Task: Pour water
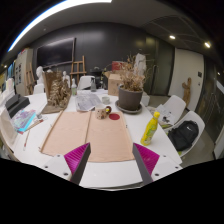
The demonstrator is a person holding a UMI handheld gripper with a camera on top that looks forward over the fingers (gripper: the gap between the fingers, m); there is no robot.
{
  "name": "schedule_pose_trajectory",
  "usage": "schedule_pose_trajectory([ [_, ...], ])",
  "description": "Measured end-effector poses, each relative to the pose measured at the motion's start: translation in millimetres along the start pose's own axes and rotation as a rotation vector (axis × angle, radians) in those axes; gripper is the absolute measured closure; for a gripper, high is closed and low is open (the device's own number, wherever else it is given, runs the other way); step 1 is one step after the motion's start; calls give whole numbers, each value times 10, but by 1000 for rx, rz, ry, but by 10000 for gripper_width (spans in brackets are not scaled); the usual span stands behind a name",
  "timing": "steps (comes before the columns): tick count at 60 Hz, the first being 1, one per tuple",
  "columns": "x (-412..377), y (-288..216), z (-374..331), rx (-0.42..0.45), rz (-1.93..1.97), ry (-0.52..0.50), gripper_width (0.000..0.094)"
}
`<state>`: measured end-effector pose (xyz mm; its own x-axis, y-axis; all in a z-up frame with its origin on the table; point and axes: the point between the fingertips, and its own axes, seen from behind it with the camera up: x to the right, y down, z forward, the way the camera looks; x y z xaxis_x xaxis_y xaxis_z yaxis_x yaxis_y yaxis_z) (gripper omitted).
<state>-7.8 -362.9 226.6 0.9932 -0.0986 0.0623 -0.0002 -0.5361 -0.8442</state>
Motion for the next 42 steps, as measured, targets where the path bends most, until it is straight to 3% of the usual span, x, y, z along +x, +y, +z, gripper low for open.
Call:
schedule_pose_trajectory([
  [11, 1034, 321, 601, 6, 9, 72, 74],
  [21, 1694, 424, 1298, 62, 12, 106, 72],
  [42, 2204, 309, 2744, 135, 86, 57, 97],
])
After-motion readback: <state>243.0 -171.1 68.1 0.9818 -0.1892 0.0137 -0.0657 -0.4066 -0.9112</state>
